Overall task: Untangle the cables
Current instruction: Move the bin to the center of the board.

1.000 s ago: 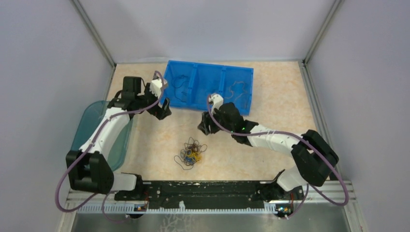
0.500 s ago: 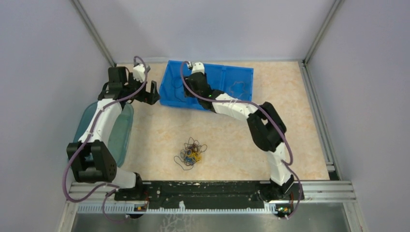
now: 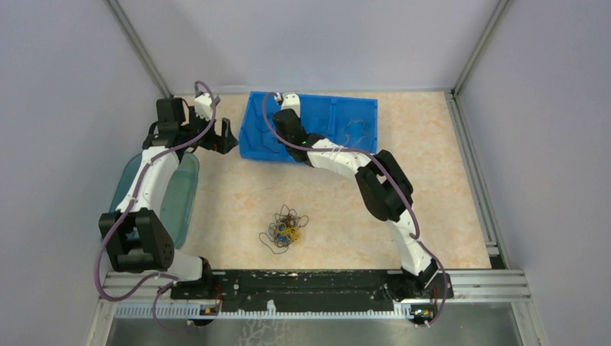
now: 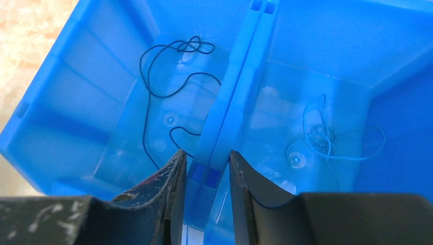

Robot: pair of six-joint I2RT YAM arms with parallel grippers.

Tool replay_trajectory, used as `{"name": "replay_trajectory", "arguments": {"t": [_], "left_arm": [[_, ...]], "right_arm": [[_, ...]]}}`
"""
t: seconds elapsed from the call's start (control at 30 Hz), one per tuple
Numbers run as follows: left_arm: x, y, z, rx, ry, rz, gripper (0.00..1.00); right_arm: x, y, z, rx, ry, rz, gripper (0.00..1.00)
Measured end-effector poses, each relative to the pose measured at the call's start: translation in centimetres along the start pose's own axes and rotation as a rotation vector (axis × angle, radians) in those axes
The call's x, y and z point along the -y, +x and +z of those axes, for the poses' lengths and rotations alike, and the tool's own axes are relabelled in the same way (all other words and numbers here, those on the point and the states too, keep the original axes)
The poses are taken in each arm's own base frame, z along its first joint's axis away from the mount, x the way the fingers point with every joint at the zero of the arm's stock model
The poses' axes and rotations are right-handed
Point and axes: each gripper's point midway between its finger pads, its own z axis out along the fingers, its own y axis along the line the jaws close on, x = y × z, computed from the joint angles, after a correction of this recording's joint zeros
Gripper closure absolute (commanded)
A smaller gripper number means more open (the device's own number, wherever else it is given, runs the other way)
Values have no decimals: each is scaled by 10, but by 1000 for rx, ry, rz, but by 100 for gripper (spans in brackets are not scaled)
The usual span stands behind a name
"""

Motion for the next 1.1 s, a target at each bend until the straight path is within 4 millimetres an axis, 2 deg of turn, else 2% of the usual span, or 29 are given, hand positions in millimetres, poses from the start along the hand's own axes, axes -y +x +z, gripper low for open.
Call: {"name": "replay_trajectory", "arguments": {"t": [0.1, 0.2, 0.3, 0.43, 0.63, 0.7, 0.83, 1.1], "left_arm": [[1, 0, 0, 2, 5, 0, 0], [2, -1, 0, 5, 12, 1, 0], [3, -1, 0, 7, 19, 1, 0], [4, -2, 0, 12, 28, 4, 0], [8, 0, 2, 21, 58, 4, 0], [11, 4, 4, 17, 72, -1, 0], [15, 10, 8, 7, 105, -9, 0], [19, 30, 22, -43, 166, -29, 11]], "right_arm": [[5, 3, -4, 14, 6, 35, 80], [12, 8, -17, 14, 3, 60, 85], [23, 20, -40, 4, 3, 89, 90], [39, 38, -77, -6, 29, 112, 90], [32, 58, -119, -2, 37, 166, 90], [25, 64, -130, 4, 44, 190, 84], [11, 70, -141, 14, 47, 216, 74], [5, 70, -143, 11, 41, 227, 71]]}}
